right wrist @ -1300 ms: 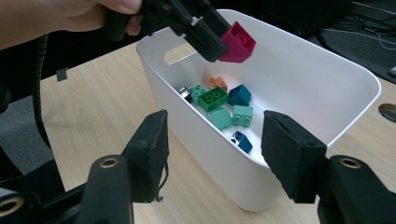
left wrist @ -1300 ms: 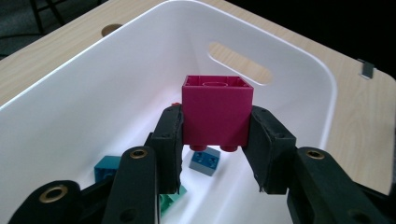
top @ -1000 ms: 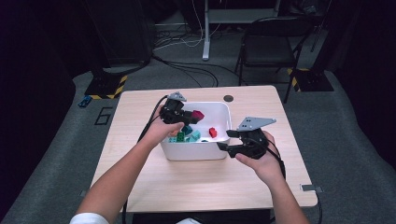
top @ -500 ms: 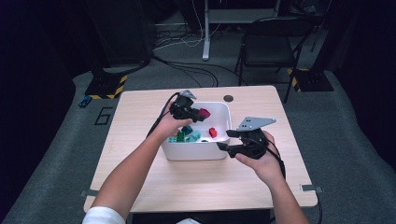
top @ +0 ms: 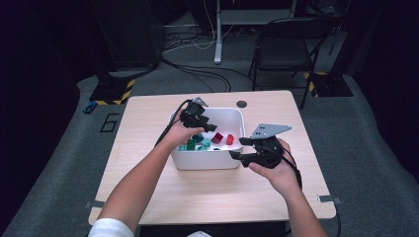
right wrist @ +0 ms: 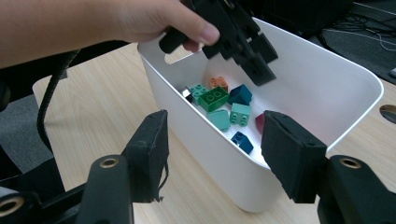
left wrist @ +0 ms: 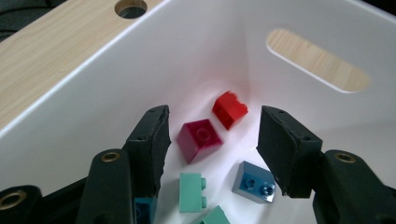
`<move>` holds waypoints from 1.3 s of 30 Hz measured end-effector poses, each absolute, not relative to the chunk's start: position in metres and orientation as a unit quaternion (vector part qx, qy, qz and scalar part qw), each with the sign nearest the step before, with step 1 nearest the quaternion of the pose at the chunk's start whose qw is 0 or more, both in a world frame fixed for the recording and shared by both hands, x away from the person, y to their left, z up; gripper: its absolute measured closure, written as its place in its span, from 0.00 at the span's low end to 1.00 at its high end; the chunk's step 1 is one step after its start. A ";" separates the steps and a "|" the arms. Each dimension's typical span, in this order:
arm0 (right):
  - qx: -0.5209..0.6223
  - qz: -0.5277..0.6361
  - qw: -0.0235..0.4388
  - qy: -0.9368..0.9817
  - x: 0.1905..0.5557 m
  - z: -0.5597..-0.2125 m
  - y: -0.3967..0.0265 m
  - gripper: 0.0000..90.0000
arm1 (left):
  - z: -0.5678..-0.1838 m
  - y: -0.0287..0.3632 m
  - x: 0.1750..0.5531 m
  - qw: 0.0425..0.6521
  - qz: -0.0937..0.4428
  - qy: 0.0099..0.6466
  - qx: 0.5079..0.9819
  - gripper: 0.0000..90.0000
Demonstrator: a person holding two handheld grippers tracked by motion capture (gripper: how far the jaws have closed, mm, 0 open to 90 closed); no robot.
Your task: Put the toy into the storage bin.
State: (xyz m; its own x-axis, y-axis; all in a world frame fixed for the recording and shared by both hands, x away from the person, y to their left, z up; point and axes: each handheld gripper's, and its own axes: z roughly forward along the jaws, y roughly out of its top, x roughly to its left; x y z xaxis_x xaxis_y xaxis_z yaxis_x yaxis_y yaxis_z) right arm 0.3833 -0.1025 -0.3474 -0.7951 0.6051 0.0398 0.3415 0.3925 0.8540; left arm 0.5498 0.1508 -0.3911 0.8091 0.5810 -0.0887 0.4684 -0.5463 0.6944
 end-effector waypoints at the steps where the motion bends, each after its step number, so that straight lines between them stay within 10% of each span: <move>1: 0.289 0.469 0.139 0.822 0.383 -0.348 -0.102 0.46 | -0.388 0.153 0.548 0.374 0.075 0.304 0.873 0.48; 39: 0.276 0.465 0.139 0.829 0.380 -0.348 -0.092 0.45 | -0.344 0.300 0.435 0.420 0.169 0.336 0.826 0.43</move>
